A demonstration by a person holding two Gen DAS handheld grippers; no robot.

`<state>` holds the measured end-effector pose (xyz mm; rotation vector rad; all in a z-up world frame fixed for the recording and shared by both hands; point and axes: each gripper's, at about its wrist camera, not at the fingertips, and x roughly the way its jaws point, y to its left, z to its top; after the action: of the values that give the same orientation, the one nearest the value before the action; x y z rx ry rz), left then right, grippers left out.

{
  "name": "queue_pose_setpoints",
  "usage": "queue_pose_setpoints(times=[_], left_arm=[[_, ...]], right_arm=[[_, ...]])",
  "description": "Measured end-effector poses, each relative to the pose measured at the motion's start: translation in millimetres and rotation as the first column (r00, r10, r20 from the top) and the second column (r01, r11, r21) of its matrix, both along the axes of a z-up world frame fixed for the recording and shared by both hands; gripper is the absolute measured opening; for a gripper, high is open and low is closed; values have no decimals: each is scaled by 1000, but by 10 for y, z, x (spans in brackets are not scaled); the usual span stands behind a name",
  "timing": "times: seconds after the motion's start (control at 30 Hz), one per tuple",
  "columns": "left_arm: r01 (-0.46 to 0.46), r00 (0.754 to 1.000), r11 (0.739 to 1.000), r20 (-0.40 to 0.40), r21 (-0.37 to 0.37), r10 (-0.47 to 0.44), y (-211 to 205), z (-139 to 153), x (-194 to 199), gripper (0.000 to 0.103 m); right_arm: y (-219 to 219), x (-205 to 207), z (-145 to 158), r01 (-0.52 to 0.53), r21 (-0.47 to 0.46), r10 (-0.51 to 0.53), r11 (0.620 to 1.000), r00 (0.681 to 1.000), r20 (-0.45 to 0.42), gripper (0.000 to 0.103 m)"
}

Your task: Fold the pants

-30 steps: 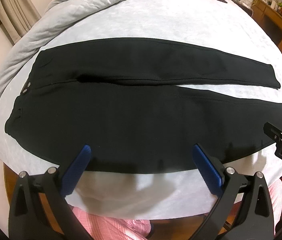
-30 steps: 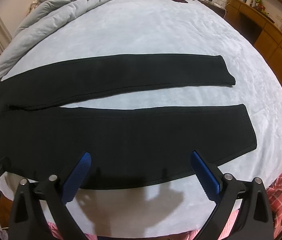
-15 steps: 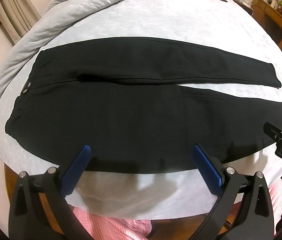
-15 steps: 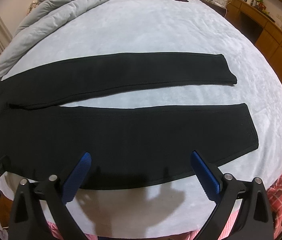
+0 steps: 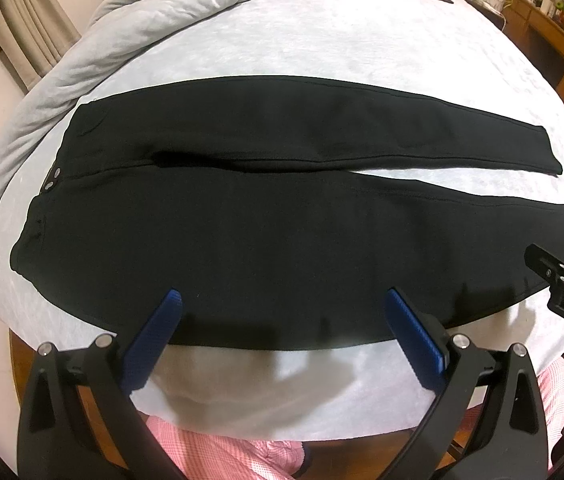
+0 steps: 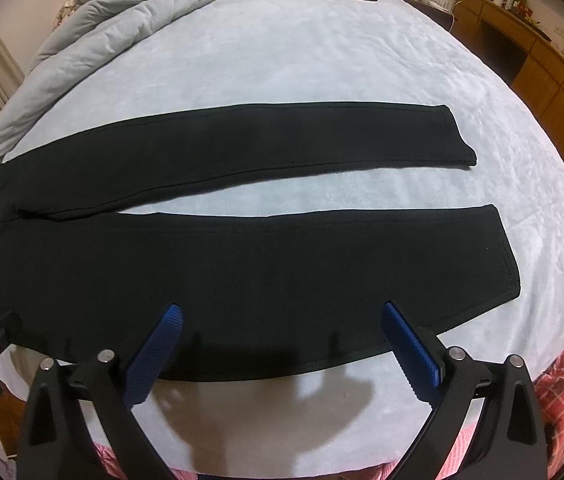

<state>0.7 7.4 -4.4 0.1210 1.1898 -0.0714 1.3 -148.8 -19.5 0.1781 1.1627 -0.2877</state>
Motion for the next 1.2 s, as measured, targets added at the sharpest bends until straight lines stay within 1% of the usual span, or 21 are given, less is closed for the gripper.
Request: queue_pose_setpoints(times=[0.83,0.97,1.03,1.1,1.13,1.2], left_arm=[[5,1000,1000,-2,10,-5,3,10,44,100],[7,1000,1000,-5,13,-7,-5,4,65,100],[8,1000,1000,-10,14,-8,-5,-7,102,100],[10,1000,1000,-15,9,-10,-40,-15,162,100],[10,1000,1000,-14,7,-10,-59,-14,205,100],[13,1000,1000,-2,7,-13,-110,9,327,100]], right_arm=[[-43,29,-31,-4,13,4,1000,1000,0,99],[-73,48,-46,-18,24,18,1000,1000,5,99],[-180,84,-56,-27,52,27,998,1000,7,99],[-397,148,-34,-16,71,15,997,1000,17,99],[-522,191,-19,-5,73,3,997,1000,21,99],[-910,318,10,38,73,-39,997,999,21,99]])
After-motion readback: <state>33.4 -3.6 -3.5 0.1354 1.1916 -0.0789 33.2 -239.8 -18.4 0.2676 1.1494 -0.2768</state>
